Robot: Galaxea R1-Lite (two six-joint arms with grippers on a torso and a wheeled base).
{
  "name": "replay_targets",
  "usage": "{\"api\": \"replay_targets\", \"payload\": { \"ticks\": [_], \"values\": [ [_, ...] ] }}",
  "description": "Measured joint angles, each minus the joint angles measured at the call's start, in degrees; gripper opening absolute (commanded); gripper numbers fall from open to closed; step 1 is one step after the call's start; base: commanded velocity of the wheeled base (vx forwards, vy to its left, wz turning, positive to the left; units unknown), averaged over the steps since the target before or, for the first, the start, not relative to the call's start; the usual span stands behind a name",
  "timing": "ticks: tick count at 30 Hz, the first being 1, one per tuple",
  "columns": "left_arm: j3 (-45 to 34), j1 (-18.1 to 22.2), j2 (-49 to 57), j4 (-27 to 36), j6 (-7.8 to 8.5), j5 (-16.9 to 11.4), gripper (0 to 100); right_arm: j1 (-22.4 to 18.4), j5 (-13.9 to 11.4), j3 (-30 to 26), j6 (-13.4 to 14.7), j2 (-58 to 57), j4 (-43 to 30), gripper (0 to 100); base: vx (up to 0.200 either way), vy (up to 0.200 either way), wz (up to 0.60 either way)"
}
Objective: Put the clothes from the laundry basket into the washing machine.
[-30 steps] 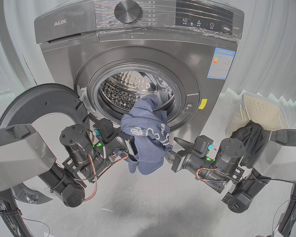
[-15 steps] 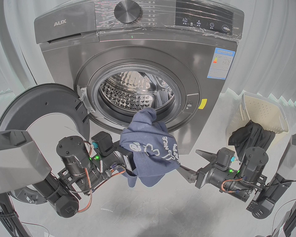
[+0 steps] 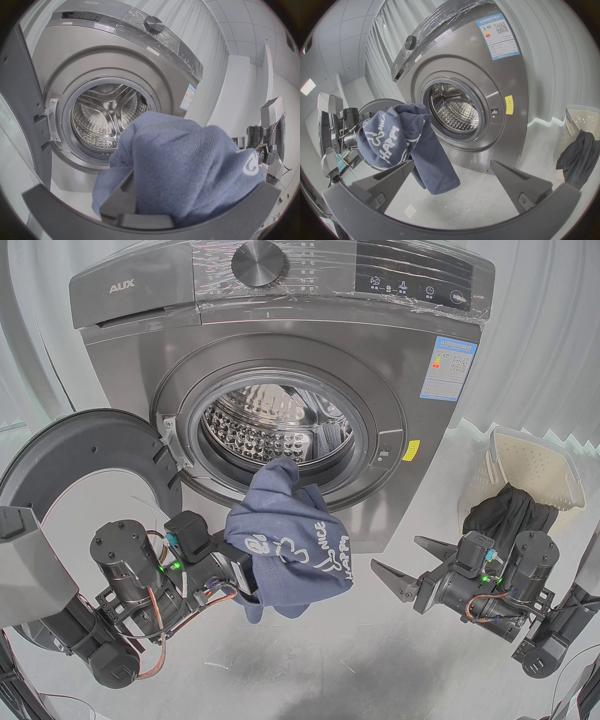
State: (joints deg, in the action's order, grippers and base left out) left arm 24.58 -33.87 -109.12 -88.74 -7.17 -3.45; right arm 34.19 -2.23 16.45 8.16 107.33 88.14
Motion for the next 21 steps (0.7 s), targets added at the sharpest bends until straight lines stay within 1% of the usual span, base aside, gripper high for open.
{"api": "replay_targets", "payload": {
  "ticks": [7,9,12,21],
  "values": [
    [-1.5,0.1,-0.2,0.0,0.5,0.0,0,-0.2,-0.2,0.2,0.2,0.3,0.0,100,0.0,0.0,0.0],
    [-1.5,0.0,-0.5,0.0,1.07,-0.1,0,-0.1,-0.2,0.3,0.2,0.4,0.0,100,0.2,0.0,0.0],
    [-1.0,-0.1,-0.8,0.0,1.43,0.0,0,0.0,-0.2,0.3,0.3,0.7,0.0,100,0.2,0.0,0.0],
    [-0.1,-0.2,-1.3,0.0,1.58,-0.1,0,0.2,-0.1,-0.2,0.1,1.2,0.0,100,0.2,0.0,0.0]
  ]
}}
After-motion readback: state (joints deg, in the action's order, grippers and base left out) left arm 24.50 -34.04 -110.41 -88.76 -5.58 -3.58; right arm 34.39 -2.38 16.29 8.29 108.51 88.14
